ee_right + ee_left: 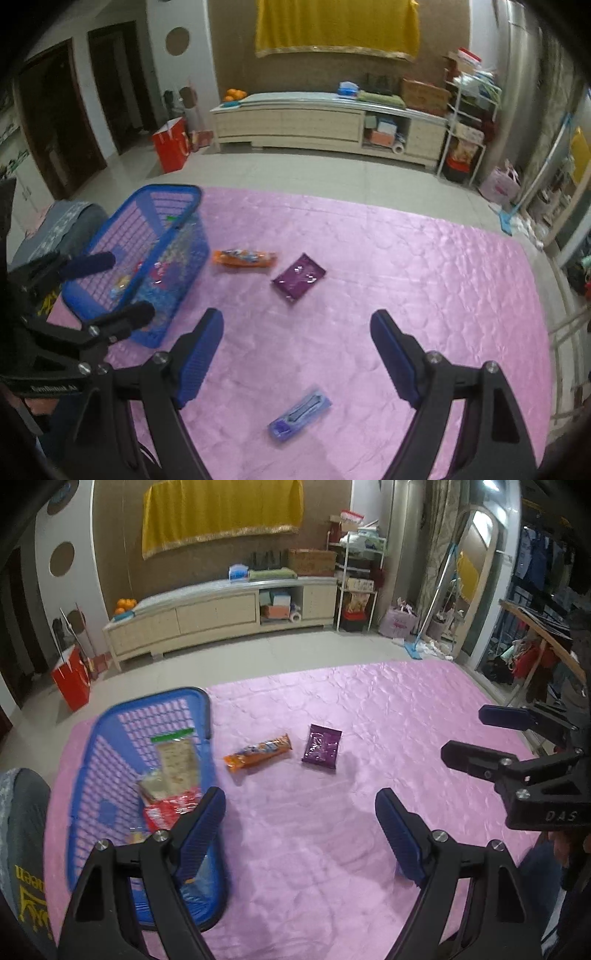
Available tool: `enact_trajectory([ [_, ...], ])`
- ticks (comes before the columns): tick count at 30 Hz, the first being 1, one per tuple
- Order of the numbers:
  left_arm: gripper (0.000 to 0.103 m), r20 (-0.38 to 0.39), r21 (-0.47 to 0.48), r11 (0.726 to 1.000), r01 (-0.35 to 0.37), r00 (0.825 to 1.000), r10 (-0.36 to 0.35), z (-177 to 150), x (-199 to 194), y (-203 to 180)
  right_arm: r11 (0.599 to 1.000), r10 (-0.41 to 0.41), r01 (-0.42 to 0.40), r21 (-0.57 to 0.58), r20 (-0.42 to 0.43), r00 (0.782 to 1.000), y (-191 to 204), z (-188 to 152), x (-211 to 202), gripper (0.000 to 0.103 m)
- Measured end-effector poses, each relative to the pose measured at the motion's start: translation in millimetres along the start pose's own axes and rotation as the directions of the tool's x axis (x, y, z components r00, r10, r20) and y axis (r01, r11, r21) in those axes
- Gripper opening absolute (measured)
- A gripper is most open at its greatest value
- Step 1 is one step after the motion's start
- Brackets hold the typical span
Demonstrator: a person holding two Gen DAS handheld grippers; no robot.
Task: Organize snacks
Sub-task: 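Move the open left tool over the purple snack packet on the mattress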
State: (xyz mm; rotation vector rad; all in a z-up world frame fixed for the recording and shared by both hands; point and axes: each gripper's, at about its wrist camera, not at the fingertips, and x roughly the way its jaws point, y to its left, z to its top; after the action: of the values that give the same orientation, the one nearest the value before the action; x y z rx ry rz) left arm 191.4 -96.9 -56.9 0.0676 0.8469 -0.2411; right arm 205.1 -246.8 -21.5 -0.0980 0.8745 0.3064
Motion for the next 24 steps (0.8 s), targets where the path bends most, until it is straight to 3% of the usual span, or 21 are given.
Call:
enact_trajectory([
  [13,0.082,-0.093,-0.01,1.0,-0.025,0.995,0.024,16.9,99.7,-24.5,0.993,-0.121,0.12,-0.011,-0.043,0.992,-48.2,-8.5,70.7,0.085],
  [24,0.082,-0.155,-0.017,1.0,-0.025,0.988,0.022,30.0,154.3,-22.3,0.992,-0.083,0.092,0.09,-0.097,0.992,-81.9,-9.4,119.8,0.085],
])
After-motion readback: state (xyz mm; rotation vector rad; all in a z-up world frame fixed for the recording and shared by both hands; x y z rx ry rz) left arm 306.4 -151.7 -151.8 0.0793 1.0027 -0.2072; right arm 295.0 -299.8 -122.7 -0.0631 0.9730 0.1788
